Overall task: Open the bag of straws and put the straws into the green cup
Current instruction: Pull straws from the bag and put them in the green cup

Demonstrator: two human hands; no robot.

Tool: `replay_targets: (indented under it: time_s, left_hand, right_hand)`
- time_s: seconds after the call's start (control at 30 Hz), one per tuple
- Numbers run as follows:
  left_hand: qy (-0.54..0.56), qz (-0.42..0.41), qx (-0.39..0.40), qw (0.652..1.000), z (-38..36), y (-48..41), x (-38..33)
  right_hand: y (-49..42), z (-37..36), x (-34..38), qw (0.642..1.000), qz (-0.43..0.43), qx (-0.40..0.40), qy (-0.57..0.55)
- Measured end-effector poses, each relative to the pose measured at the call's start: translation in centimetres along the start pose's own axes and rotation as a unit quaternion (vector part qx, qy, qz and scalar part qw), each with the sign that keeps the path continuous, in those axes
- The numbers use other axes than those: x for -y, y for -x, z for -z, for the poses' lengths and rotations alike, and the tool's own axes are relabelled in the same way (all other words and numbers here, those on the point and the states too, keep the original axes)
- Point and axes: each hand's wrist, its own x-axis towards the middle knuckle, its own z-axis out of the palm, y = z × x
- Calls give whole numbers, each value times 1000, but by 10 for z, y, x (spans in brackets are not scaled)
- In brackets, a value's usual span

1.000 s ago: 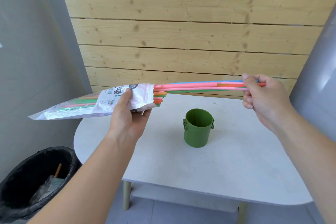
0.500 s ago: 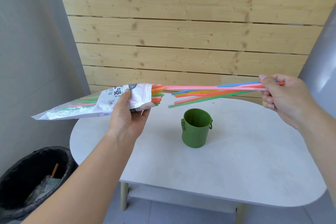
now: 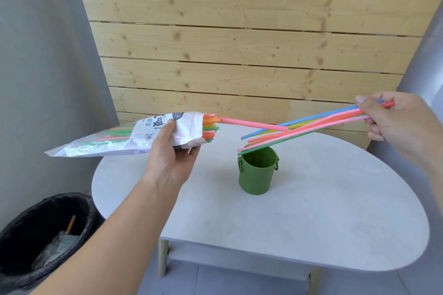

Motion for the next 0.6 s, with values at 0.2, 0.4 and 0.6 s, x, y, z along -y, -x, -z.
replay_targets:
  time_s: [0.2, 0.4, 0.6]
  left_hand:
    - [0, 5, 4, 1000, -1, 3, 3]
    - [-16, 4, 1, 1000, 1, 3, 7]
    - [-4, 5, 13, 1000, 0, 5, 8]
  right_hand:
    - [-2, 14, 9, 1000, 1, 15, 9]
    - [0, 20, 19, 999, -2, 24, 46]
    - [4, 1, 23, 992, 15, 41, 121]
